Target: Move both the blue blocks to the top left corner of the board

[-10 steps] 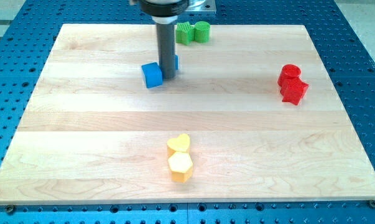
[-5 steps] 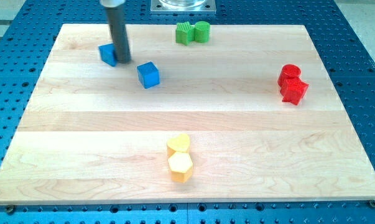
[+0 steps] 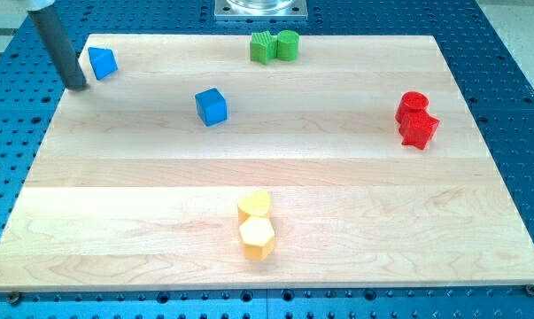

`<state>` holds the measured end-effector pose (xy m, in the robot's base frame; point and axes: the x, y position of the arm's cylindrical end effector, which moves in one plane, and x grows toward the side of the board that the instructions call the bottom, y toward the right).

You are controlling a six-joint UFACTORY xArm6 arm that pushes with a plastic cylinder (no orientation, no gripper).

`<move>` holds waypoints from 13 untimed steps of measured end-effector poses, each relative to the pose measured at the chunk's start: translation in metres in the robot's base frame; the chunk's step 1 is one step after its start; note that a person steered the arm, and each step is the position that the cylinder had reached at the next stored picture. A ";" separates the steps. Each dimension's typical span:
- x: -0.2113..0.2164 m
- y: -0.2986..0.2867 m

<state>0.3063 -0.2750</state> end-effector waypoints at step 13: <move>-0.008 0.110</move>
<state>0.2984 -0.1650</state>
